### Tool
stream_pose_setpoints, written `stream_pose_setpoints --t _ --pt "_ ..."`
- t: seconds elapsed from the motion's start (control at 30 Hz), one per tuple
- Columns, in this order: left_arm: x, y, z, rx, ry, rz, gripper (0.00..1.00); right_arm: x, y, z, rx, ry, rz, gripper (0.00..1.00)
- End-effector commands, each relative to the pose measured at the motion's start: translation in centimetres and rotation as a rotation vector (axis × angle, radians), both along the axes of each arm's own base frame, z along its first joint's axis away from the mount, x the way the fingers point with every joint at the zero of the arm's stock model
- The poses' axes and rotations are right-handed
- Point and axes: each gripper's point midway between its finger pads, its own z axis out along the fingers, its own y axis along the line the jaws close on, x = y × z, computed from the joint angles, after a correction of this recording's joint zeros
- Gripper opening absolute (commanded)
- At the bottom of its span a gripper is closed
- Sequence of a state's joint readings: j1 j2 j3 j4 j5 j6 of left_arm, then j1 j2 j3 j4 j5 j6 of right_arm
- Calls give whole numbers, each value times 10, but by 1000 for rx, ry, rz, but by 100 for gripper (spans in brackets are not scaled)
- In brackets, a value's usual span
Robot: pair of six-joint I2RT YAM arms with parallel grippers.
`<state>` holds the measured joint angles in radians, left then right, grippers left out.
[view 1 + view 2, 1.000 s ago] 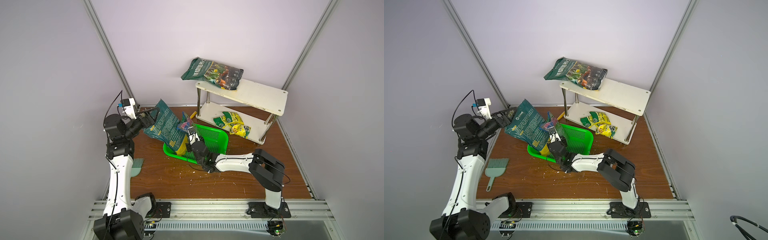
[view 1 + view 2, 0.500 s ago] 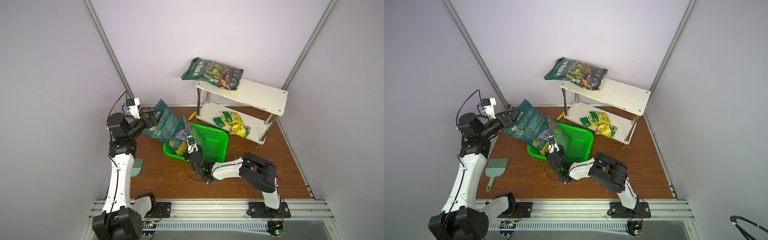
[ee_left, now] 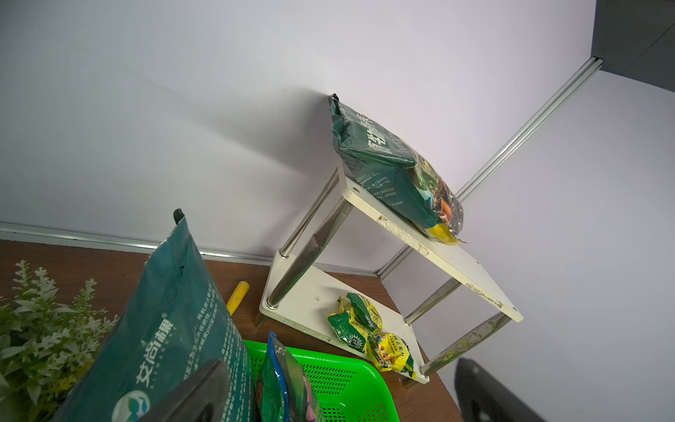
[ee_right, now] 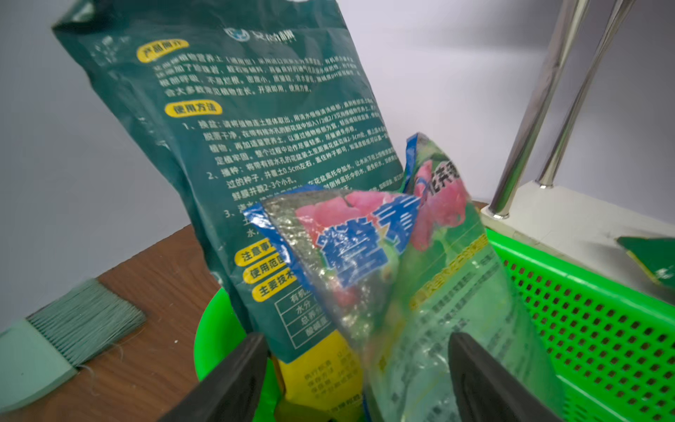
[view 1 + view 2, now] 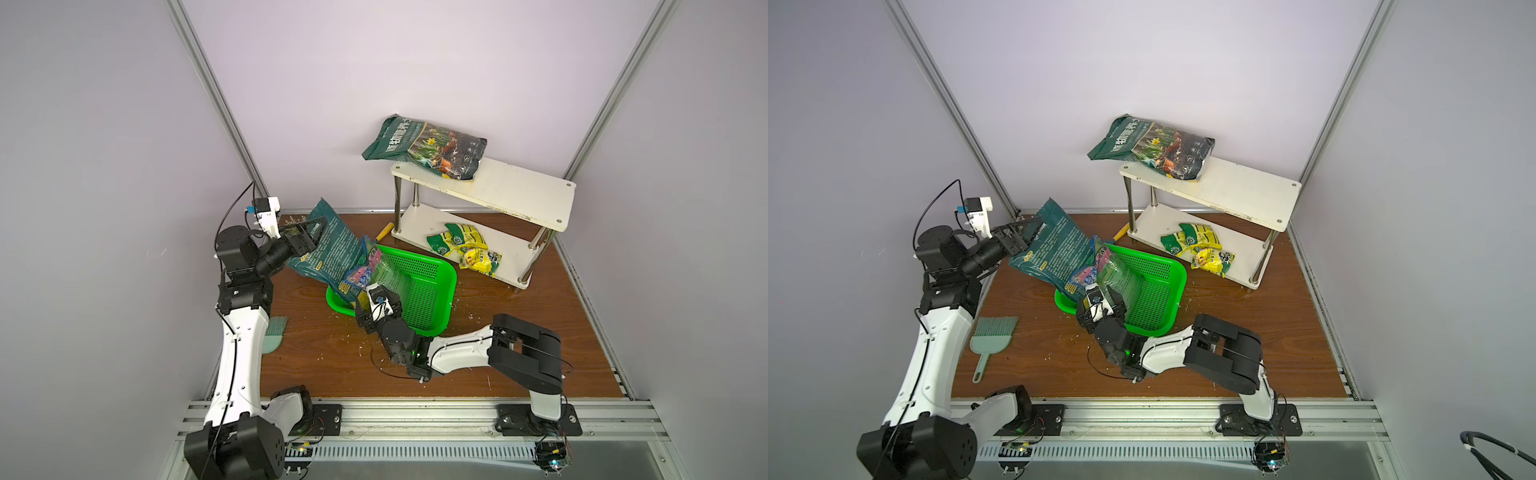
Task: Take down the fertilizer bag from the shelf
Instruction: Place the fertilizer bag in the storage box, then pick up the fertilizer bag from the shelf.
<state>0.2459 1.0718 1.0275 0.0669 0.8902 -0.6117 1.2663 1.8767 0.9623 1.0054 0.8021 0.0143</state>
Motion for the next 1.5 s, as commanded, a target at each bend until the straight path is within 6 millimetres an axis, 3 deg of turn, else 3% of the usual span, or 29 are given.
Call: stream_pose_setpoints --t 0.0,0.1,0.17,0.33,0.47,0.57,0.63,0.7,0.8,0.9,1.03,1.13,1.27,1.4,1.47 --pt "-2 2 7 37 -22 29 100 -6 -34 90 83 -163 -37 88" --pt "-1 7 6 35 -17 45 100 -15 -55 137 43 -256 -30 99" --pt "0 10 4 34 -13 57 100 -13 -60 171 -18 -299 -24 99" --pt "0 14 3 33 -12 73 100 39 -75 243 -255 -268 -117 99" --pt "0 13 5 32 -16 65 100 59 -99 274 -434 -294 -257 99" --pt "-3 6 13 0 -50 17 100 53 -124 278 -423 -268 -319 99" --pt "-3 -8 20 -72 -63 -58 100 34 -139 269 -305 -241 -259 99" --pt "-2 -34 26 -114 -40 -149 100 12 -146 246 -150 -195 -142 99" --pt "-5 -74 37 -150 -28 -234 100 -16 -156 185 22 -95 25 88" --pt "0 -100 48 -180 -38 -196 100 -32 -173 117 18 -28 69 88" --pt "19 -145 62 -243 -34 -268 100 -46 -206 65 -24 -15 56 89" --pt "32 -165 67 -356 -51 -268 100 -56 -232 45 -9 -40 34 90" --pt "58 -182 67 -381 -27 -275 100 -71 -249 32 41 -84 71 92" --pt "85 -171 60 -359 -16 -138 100 -88 -240 33 87 -117 201 92" --pt "95 -166 65 -359 -34 -89 100 -86 -242 28 68 -112 179 92"
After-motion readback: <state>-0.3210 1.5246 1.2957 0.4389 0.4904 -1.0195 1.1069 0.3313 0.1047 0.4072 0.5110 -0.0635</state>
